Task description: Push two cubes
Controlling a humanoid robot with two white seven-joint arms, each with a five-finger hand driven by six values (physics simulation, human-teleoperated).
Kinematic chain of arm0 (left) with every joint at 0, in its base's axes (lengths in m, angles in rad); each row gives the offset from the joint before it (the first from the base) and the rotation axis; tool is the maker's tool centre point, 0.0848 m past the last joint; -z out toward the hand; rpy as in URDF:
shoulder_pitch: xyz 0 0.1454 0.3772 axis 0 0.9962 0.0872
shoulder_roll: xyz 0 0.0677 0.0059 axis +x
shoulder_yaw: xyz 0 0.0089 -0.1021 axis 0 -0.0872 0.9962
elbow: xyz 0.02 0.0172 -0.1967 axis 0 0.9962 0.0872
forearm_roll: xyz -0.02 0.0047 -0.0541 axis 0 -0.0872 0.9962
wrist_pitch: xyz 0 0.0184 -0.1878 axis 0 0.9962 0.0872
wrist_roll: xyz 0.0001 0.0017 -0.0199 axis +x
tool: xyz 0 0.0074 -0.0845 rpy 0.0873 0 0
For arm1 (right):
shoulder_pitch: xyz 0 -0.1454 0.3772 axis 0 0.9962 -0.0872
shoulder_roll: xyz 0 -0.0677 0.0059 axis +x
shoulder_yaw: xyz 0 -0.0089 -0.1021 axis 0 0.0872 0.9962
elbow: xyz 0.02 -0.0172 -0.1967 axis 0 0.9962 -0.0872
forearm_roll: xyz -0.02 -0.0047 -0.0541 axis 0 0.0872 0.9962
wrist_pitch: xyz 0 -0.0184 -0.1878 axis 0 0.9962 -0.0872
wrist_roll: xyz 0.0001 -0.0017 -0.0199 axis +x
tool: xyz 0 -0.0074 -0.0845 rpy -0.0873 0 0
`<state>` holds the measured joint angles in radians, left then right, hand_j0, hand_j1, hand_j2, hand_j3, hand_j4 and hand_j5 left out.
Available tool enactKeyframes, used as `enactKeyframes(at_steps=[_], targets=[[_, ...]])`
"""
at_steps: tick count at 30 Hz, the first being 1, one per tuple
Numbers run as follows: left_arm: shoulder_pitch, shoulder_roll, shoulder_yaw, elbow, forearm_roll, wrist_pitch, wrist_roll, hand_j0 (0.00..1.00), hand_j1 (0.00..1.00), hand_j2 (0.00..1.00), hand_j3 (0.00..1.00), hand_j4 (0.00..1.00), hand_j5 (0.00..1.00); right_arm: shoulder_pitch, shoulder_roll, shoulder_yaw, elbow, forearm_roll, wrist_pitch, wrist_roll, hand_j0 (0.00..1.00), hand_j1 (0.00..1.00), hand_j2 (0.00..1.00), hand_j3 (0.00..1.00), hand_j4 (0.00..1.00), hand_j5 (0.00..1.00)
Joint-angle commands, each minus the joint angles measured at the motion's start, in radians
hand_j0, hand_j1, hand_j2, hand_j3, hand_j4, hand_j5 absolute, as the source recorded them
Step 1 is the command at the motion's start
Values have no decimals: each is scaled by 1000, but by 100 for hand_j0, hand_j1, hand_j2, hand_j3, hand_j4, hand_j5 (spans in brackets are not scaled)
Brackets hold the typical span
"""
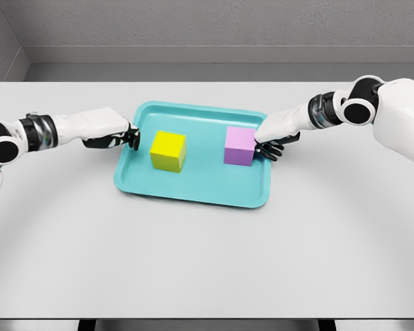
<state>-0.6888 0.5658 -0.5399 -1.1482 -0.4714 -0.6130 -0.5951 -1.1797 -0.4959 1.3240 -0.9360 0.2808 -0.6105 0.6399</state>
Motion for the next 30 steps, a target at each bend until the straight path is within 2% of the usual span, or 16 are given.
enactKeyframes(at_steps=[1,15,23,30], targets=[[0,-7,-2,12,5,2,21,40,40,40,40,40,40,0,8,21,-3,-3,0,-29,10,10,10,10,10,10],[15,-52,-23,10,-21,2,25,41,41,41,41,41,41,2,31,9,5,-14,0,-29,11,11,11,11,11,11],[17,-50,-26,7,-12,2,43,41,41,41,41,41,41,-1,-15,-11,-1,-12,0,-29,11,11,11,11,11,11],[17,-52,-37,7,-10,2,44,41,41,41,41,41,41,2,-23,-12,5,-11,0,-29,11,11,11,11,11,11]])
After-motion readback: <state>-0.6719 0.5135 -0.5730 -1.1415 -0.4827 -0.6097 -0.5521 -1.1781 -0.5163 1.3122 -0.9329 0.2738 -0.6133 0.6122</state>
